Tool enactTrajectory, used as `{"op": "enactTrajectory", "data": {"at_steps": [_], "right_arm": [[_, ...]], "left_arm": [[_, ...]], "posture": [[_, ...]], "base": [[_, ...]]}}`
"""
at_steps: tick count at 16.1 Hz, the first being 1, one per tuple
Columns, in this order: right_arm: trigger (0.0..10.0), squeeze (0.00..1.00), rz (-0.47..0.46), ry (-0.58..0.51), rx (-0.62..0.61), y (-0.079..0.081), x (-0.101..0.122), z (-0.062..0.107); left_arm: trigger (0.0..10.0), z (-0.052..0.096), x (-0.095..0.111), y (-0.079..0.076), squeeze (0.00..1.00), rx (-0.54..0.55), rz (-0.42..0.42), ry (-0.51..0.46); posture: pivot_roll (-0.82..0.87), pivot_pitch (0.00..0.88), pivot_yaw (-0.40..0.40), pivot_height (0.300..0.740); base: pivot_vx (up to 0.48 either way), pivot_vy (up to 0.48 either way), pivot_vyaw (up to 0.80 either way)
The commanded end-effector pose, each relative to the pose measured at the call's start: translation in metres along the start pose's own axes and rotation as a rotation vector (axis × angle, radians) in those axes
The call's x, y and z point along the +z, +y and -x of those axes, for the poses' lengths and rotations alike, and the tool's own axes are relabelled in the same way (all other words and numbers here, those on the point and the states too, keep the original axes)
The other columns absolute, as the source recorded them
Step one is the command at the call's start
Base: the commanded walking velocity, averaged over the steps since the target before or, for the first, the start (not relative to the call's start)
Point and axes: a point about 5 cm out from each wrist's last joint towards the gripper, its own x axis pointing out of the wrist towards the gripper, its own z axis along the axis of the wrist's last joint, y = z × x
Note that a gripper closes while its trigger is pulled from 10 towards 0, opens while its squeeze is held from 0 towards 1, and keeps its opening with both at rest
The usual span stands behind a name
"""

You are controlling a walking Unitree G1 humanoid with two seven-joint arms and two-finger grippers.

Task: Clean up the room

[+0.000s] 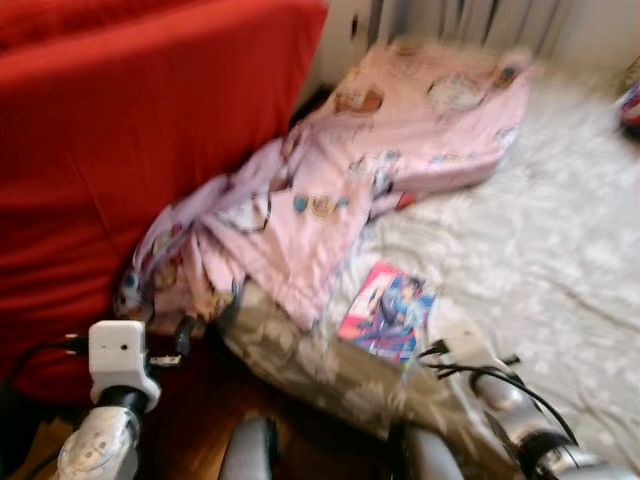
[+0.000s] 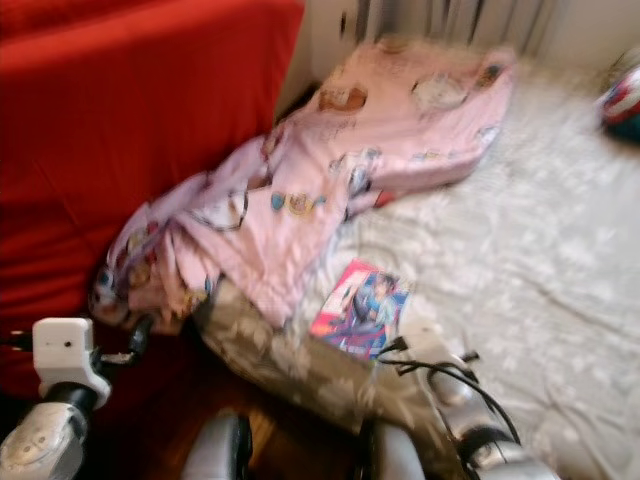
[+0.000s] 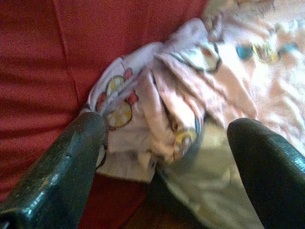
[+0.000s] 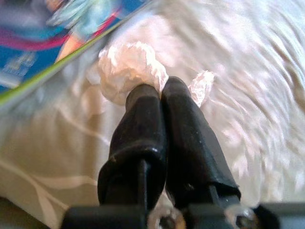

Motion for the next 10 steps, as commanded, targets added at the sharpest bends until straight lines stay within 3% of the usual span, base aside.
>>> {"op": "enactTrajectory", "data": {"at_steps": [1,2,3,4,5,6,8,9,10], "right_arm": [[0.0,0.0,-0.215,-0.073,-0.02,0.0,-0.004,0.005],[1.4,0.0,-0.304,-0.092,-0.023,0.005,-0.009,0.008],[1.4,0.0,-0.332,-0.095,-0.025,0.007,-0.01,0.009],[10.0,0.0,-0.372,-0.129,-0.01,0.018,-0.016,0.015],[10.0,0.0,-0.431,-0.156,0.0,0.027,-0.023,0.022],[10.0,0.0,-0.568,-0.132,-0.016,0.033,-0.035,0.027],[10.0,0.0,-0.57,-0.092,0.011,0.038,-0.045,0.03],[10.0,0.0,-0.586,-0.006,-0.021,0.033,-0.057,0.03],[10.0,0.0,-0.6,0.027,-0.027,0.031,-0.062,0.03]], "left_arm": [[10.0,-0.007,-0.017,-0.004,0.0,0.011,0.01,0.031],[10.0,-0.01,-0.024,-0.007,0.0,0.011,0.009,0.045],[10.0,-0.011,-0.027,-0.007,0.0,0.012,0.008,0.051],[10.0,-0.016,-0.034,-0.012,0.0,0.011,0.018,0.066],[10.0,-0.02,-0.04,-0.018,0.0,0.002,0.033,0.079],[10.0,-0.022,-0.05,-0.023,0.0,-0.005,0.047,0.1],[10.0,-0.02,-0.069,-0.027,0.0,-0.008,0.046,0.155],[10.0,-0.013,-0.092,-0.029,0.0,-0.019,0.026,0.25],[10.0,-0.011,-0.099,-0.029,0.0,-0.027,0.019,0.278]], "posture": [[0.1,0.0,-0.031,0.624],[0.07,0.0,-0.034,0.624],[0.07,0.0,-0.036,0.624],[0.04,0.0,-0.043,0.624],[0.02,0.0,-0.049,0.624],[0.01,0.0,-0.052,0.624],[0.0,0.0,-0.049,0.624],[0.0,0.0,-0.046,0.624],[0.0,0.0,-0.047,0.624]], "base": [[0.0,0.0,0.0],[0.0,0.0,0.0],[0.0,0.0,0.0],[0.0,0.0,0.0],[0.0,0.0,0.0],[0.0,0.0,0.0],[0.0,0.0,0.0],[0.0,0.0,0.0],[0.0,0.0,0.0]]}}
